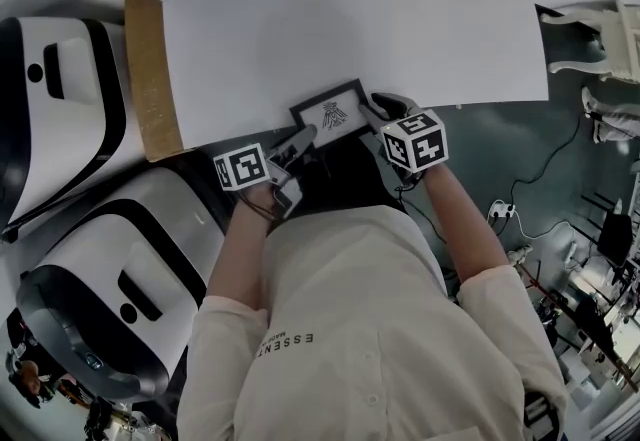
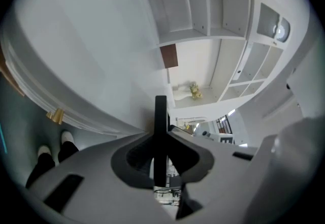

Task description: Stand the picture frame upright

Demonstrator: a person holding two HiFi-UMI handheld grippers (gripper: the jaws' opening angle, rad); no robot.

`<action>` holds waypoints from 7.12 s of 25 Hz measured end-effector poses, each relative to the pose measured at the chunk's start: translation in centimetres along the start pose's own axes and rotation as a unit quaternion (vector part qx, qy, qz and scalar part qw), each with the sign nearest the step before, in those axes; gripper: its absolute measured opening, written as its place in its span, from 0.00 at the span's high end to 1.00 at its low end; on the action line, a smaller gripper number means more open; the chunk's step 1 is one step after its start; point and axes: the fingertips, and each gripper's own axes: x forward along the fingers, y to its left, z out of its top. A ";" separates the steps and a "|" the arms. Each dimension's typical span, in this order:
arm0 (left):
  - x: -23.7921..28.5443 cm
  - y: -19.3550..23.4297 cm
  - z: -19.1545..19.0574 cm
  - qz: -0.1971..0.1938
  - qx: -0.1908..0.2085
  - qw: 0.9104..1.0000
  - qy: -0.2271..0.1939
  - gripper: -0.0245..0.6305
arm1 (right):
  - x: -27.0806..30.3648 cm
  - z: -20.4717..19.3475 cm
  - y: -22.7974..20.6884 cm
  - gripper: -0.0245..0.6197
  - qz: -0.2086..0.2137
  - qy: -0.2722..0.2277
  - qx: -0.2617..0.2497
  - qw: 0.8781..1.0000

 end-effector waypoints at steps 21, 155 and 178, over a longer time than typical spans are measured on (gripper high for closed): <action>-0.6 -6.7 2.0 -0.085 0.043 0.995 0.023 0.86 | -3.3 2.6 1.1 0.72 0.291 -0.037 0.134 0.947; -0.2 -4.6 32.6 0.193 0.478 0.856 -0.039 0.50 | 9.5 28.1 -3.0 0.65 -0.061 -0.171 -0.049 0.982; -4.4 -20.2 25.6 0.119 0.580 0.794 -0.138 0.96 | -5.8 30.9 2.9 0.94 -0.009 -0.318 -0.165 0.934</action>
